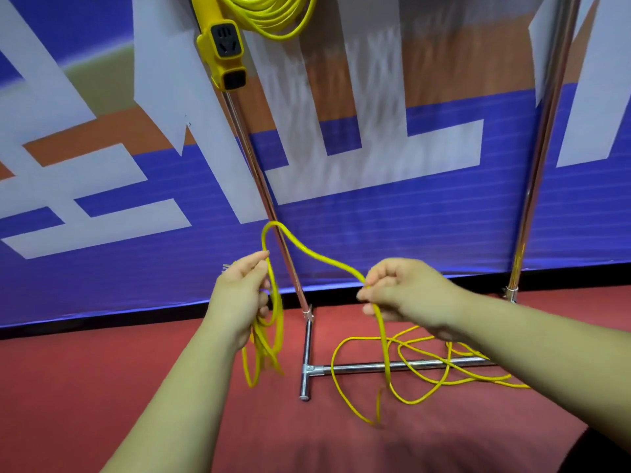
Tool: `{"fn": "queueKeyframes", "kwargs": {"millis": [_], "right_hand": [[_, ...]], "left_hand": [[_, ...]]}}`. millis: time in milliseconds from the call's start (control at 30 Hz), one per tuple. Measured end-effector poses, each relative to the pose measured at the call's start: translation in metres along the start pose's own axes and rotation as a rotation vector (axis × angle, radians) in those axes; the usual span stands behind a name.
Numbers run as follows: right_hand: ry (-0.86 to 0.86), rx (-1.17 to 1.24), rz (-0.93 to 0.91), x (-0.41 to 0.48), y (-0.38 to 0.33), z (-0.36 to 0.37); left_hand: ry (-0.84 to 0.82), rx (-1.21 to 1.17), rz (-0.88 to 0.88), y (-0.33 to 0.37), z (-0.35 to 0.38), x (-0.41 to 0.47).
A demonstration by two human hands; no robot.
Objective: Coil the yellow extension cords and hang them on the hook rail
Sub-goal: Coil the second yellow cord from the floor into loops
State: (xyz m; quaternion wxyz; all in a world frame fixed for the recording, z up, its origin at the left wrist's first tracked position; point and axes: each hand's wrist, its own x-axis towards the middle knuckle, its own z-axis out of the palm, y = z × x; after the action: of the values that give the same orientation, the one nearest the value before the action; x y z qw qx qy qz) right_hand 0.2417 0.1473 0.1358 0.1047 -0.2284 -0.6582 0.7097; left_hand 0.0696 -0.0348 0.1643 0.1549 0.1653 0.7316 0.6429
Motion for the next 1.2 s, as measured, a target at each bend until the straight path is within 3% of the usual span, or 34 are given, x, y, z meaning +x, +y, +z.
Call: {"fn": "queueKeyframes", "kwargs": {"millis": [100,200,333,533,833,1200], "right_hand": [[0.152,0.125,0.051,0.000,-0.013,-0.009],[0.199,0.186,0.112,-0.002,-0.018,-0.016],[0.206,0.164,0.107,-0.004,-0.020,-0.017],[0.190,0.103,0.037,-0.010,-0.034,-0.018],[0.165,0.069,-0.073,-0.014,-0.044,-0.019],[0.156,0.273,0.052,-0.016,-0.052,-0.020]], "left_hand": [[0.038,0.044,-0.009,-0.006,-0.007,0.003],[0.029,-0.081,-0.002,0.001,-0.012,0.001],[-0.131,-0.272,0.003,0.017,-0.004,-0.014],[-0.332,-0.194,0.040,0.022,0.027,-0.038],[-0.366,-0.133,0.010,0.015,0.059,-0.050],[-0.394,-0.164,-0.079,0.013,0.091,-0.061]]}}
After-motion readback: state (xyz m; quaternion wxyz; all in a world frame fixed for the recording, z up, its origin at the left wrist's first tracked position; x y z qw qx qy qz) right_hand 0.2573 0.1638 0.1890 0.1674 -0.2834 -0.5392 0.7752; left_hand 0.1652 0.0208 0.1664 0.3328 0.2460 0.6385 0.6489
